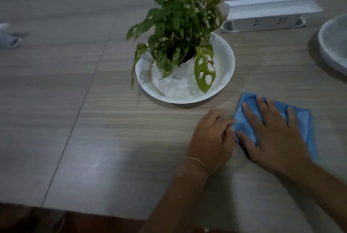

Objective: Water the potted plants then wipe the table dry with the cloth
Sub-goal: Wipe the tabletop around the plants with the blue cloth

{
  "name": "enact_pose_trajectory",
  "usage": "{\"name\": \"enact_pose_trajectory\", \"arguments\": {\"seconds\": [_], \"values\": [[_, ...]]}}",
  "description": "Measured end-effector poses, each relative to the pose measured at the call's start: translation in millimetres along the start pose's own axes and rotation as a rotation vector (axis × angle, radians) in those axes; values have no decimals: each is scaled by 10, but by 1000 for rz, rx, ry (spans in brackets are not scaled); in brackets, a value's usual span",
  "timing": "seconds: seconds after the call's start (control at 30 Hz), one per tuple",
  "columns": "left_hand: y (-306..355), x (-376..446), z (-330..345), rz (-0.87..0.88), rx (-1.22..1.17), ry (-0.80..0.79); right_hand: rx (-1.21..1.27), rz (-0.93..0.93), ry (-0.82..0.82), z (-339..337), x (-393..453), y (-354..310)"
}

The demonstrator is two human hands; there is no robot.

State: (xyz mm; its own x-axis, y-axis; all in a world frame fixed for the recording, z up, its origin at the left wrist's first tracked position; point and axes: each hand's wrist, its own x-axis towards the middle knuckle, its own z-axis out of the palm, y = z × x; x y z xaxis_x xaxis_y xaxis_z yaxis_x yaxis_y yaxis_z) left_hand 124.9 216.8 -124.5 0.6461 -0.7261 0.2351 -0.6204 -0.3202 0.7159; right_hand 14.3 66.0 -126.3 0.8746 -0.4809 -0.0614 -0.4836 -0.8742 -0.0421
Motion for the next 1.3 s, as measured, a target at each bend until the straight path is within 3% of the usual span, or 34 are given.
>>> {"name": "enact_pose_trajectory", "arguments": {"seconds": [0.1, 0.2, 0.33, 0.47, 0.6, 0.87, 1.1, 1.3], "values": [[29, -412, -480, -2, -115, -70, -4, -31, 7, 26, -457, -339], [-376, -687, -1155, 6, -19, 10, 20, -25, 89, 64, -752, -771], [-1201, -825, -2013, -249, 294, 79, 21, -70, 91, 107, -793, -1311], [-1769, -1085, -2514, -451, 410, 115, 23, -261, 74, 145, -590, -1957], [-1929, -1275, -2469, -509, 496, 187, 53, -359, 33, 134, -40, -2668], [-2003, -1262, -2475, -483, 506, 250, 124, -307, -18, 108, 1666, -3742], [-2024, -1263, -2455, -476, 529, 252, 81, -269, -33, 36, 2597, -4162], [-2035, -1264, -2444, -475, 534, 239, 48, -293, -41, 14, 2736, -4213]]}}
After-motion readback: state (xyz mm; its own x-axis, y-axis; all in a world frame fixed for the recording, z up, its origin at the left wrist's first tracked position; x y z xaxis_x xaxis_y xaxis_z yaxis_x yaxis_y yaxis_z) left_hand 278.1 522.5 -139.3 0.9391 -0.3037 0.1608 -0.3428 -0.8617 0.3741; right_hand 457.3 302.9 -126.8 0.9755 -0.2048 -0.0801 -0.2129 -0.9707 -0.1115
